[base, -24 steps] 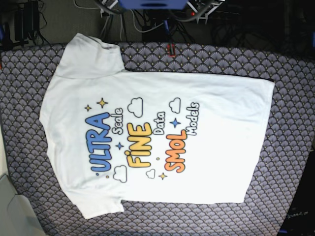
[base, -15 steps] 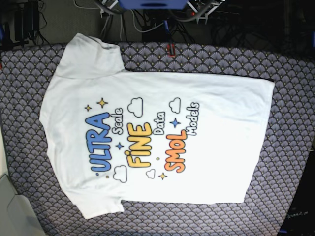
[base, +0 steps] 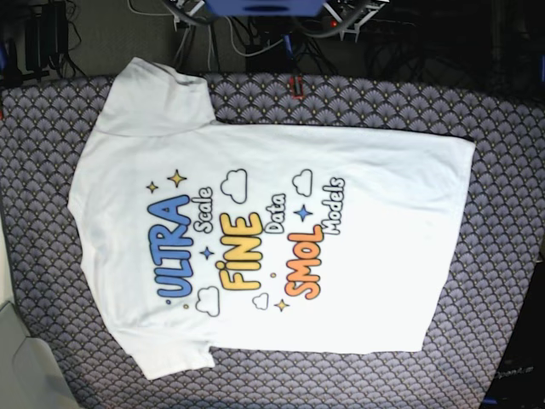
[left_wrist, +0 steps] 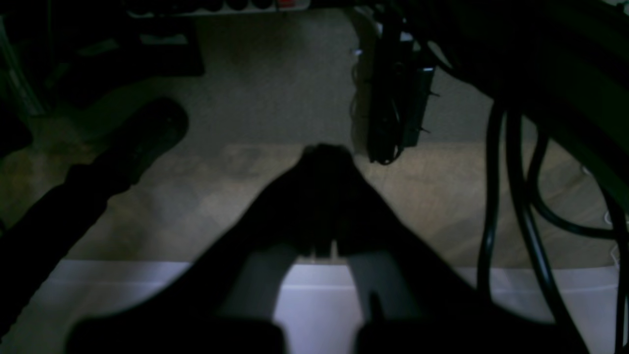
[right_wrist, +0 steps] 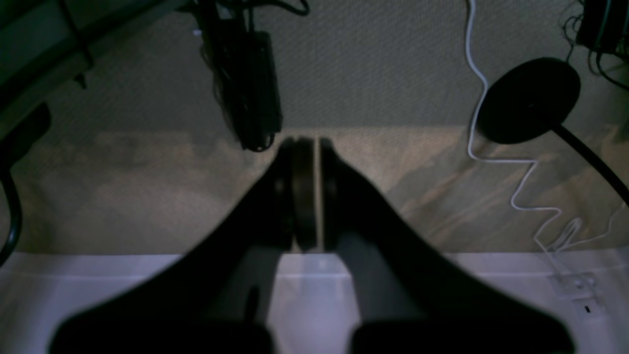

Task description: Fold the T-shirt properly

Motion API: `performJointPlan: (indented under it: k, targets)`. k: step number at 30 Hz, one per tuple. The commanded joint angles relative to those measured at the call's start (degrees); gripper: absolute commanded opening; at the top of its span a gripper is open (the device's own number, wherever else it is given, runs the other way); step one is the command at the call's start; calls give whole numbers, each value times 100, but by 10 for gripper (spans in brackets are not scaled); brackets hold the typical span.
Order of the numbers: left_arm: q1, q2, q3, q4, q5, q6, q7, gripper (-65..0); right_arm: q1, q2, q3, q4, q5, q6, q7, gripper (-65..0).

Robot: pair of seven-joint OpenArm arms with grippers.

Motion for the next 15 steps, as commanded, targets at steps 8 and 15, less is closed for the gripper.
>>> performJointPlan:
  k: [8, 15]
  targets:
    - [213, -144, 5, 206, 38, -1, -151, -649, -71, -12, -14, 32, 29, 52, 146, -650]
    - [1382, -407, 5, 2087, 12, -1, -283, -649, -853, 76, -14, 1122, 29, 52, 366, -650]
